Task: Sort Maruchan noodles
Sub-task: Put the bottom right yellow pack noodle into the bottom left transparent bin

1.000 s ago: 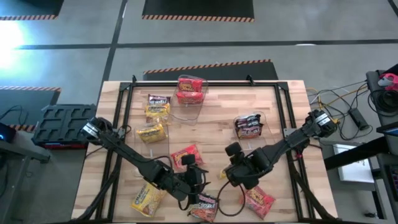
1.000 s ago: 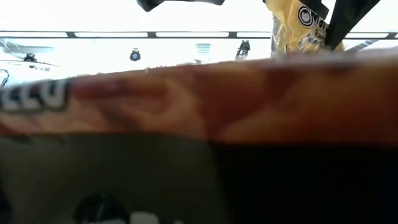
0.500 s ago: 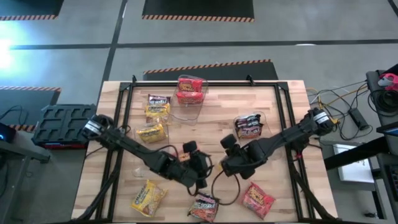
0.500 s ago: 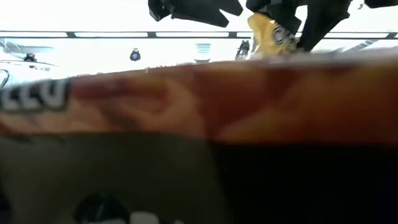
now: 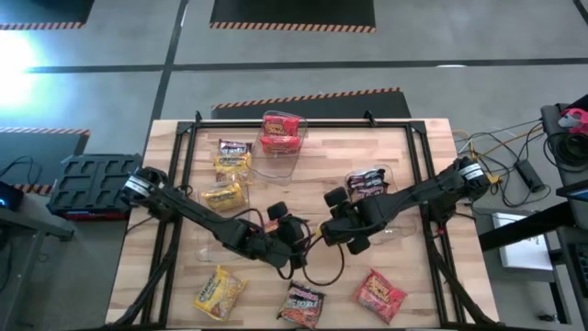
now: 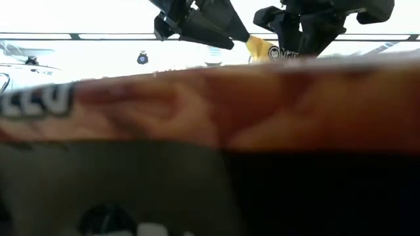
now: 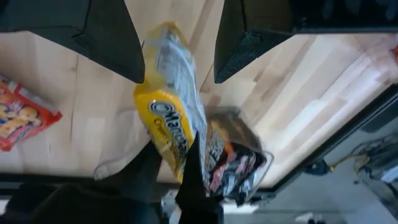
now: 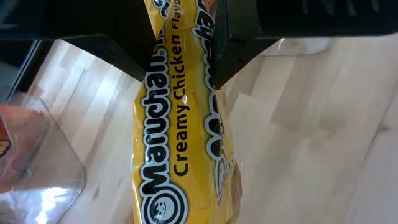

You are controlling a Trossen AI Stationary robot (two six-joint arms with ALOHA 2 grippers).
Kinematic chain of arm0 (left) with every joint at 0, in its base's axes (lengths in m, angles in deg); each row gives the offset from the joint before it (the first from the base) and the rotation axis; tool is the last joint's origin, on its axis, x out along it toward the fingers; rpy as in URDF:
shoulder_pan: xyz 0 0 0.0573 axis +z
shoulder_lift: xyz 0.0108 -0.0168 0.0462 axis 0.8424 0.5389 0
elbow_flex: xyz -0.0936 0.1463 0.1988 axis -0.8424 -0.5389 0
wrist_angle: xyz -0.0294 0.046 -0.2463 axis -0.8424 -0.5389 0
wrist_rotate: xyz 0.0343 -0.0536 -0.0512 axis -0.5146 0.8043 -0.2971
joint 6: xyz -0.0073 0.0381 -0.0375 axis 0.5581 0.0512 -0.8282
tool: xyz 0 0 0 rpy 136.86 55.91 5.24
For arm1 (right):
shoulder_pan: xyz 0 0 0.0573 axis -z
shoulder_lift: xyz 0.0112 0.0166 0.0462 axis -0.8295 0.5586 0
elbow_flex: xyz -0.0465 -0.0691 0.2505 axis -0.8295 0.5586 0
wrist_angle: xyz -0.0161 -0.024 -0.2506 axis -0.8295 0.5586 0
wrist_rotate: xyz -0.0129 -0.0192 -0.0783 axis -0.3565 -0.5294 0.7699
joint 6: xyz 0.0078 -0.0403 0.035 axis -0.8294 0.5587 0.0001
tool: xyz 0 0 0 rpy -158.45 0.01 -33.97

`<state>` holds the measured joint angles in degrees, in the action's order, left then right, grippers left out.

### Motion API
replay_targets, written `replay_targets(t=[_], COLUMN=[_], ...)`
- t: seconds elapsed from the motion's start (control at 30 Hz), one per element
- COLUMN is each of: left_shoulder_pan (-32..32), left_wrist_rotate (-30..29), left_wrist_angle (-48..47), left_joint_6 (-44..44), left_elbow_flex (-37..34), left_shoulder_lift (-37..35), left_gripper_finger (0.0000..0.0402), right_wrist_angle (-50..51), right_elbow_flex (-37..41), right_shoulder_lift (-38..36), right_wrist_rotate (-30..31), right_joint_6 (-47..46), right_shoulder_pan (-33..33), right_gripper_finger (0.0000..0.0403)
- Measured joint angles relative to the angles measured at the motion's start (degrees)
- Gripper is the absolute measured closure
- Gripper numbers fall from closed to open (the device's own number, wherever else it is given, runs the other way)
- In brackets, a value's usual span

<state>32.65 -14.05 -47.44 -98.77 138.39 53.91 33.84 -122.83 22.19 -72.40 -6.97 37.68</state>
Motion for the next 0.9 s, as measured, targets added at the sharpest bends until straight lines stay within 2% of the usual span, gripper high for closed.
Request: replay_targets(t=[0.23,0.33,0.9], left_shoulder_pan=[0.04,0.41,1.89], left_wrist_rotate=[-0.09,0.69,2.46], left_wrist_angle=[17.97,21.98,22.82], left_joint_6=[11.48,15.46,15.89], left_elbow_flex=[-6.09,-7.24,-7.49], left_shoulder_lift=[-0.69,-0.69,-0.60], left_gripper_finger=[0.0225,0.0225,0.0225], right_wrist_angle=[0.15,-0.29,-8.85], right_elbow_flex=[0.00,0.00,0.00], right_shoulder_lift=[0.08,0.08,0.08], right_wrist_rotate=[0.17,-0.01,0.52], right_joint_6=[-1.14,-1.11,6.51], right_shoulder_pan=[1.77,1.88,1.90], right_gripper_finger=[0.0287,0.0287,0.0287])
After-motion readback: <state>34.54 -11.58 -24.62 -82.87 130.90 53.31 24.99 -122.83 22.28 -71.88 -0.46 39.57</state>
